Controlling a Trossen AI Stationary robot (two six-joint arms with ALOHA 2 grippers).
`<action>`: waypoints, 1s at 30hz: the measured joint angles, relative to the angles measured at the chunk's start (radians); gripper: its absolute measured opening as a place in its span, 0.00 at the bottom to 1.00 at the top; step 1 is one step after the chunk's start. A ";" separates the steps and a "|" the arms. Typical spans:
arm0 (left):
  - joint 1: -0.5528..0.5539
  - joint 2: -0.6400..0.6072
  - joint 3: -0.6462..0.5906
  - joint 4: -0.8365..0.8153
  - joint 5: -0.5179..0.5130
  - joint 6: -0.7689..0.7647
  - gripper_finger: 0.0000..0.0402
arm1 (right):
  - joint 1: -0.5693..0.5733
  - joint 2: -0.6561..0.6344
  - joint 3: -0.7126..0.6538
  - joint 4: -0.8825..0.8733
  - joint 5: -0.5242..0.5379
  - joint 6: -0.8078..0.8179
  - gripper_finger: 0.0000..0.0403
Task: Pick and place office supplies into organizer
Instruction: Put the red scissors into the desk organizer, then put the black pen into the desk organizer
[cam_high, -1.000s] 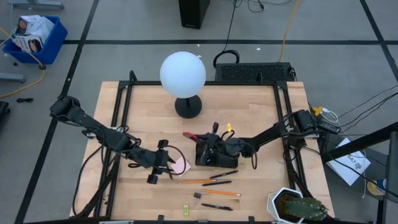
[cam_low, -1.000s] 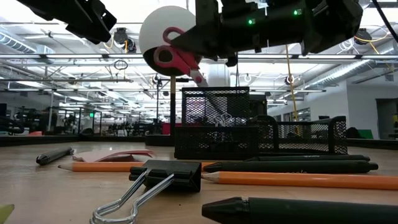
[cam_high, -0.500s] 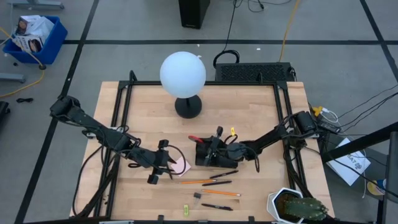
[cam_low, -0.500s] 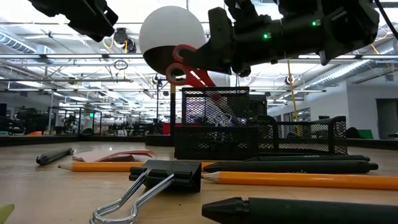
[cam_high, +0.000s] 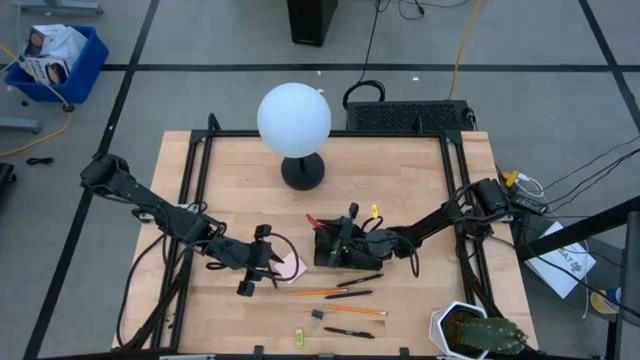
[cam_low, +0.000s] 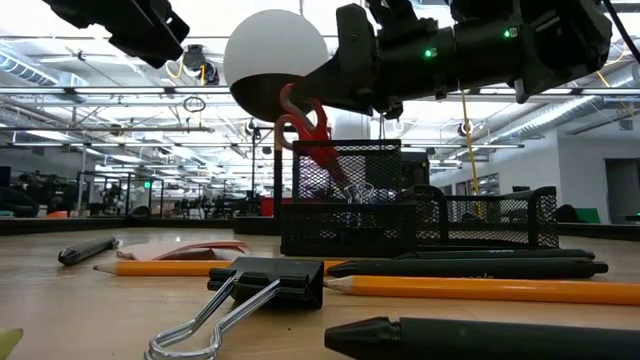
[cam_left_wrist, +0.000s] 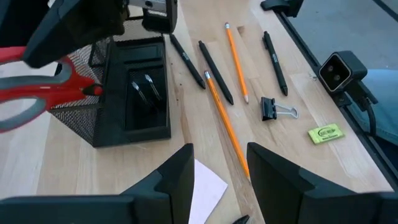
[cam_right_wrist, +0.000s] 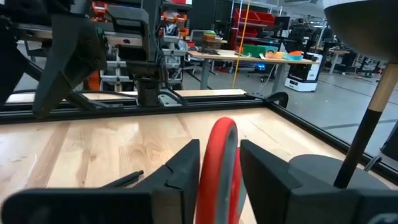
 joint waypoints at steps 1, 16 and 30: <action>0.000 0.000 0.000 -0.007 0.000 0.000 0.38 | 0.005 -0.004 0.000 -0.002 0.000 -0.003 0.29; 0.001 0.000 0.000 -0.066 0.000 0.051 0.38 | 0.124 -0.027 0.036 0.011 -0.003 -0.192 0.28; 0.001 0.000 0.000 -0.068 0.000 0.048 0.38 | 0.295 -0.027 0.037 -0.112 -0.007 -0.015 0.25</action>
